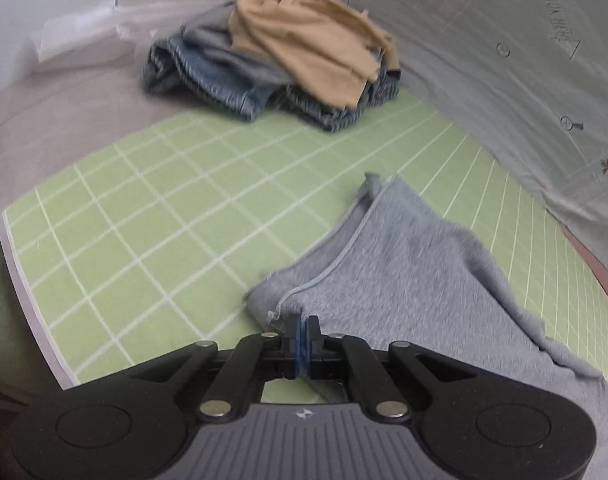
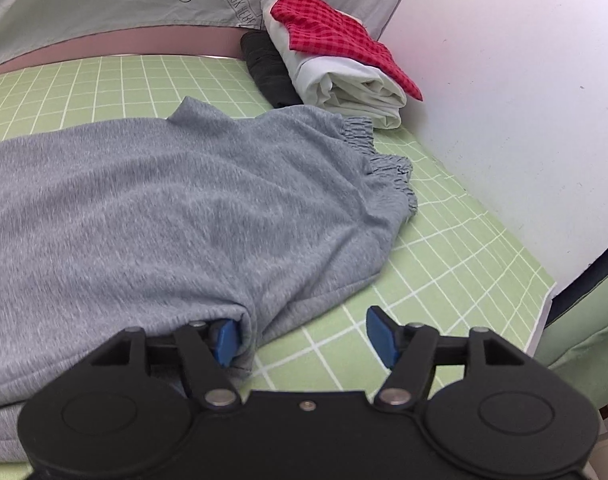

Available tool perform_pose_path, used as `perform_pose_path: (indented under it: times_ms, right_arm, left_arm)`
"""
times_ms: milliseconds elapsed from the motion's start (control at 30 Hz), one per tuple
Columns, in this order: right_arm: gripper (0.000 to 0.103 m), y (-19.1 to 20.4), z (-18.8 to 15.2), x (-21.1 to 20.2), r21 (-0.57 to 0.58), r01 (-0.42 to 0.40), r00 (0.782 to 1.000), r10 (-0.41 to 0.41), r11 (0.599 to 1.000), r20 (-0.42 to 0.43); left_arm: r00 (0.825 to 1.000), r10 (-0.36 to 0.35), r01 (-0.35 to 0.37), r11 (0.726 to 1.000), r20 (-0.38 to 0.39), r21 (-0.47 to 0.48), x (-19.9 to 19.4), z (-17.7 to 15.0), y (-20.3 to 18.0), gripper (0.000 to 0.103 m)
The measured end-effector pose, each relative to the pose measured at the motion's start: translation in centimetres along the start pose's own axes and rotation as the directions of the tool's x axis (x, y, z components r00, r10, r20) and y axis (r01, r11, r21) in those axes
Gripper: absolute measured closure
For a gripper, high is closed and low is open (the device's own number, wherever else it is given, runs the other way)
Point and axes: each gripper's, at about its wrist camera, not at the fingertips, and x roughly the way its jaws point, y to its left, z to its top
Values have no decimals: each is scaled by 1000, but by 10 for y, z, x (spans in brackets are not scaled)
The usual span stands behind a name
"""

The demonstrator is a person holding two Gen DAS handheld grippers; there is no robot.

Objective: Fold clothes

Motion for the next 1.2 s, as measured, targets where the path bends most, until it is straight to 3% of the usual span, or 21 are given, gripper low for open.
perform_pose_path:
  times_ms: [67,167,233,433,700,833,1000,1200]
  right_arm:
    - [36,1,1,-3,-7,-6,1000,6,1000,-3]
    - [31,3,4,-10,-10,-19,1000,19,1000,-5]
    - [29,8,8,-19,-12,-40,999,40,999,-1]
    - [20,29,16,-58,43,-108,993,106,993,58]
    - [19,90,36,-68,37,-176,982,172,984,76]
    - [19,128,57,-68,67,-240,969,235,968,77]
    - [22,187,92,-69,83,-351,935,344,933,83]
    - [22,242,115,-56,93,-405,914,407,910,0]
  left_arm:
    - [1000,1,-2,1000,-28,-16,4,-5,5,96]
    - [1000,19,-19,1000,-6,14,0,5,1,92]
    - [1000,19,-19,1000,11,16,-3,16,-2,83]
    - [1000,-7,7,999,12,44,10,42,-11,82]
    - [998,-34,40,992,-54,117,48,68,-32,81]
    - [995,-69,81,982,-75,172,66,88,-50,78]
    - [990,-120,136,957,-79,254,94,117,-82,67]
    - [985,-102,139,946,-136,294,129,129,-109,62]
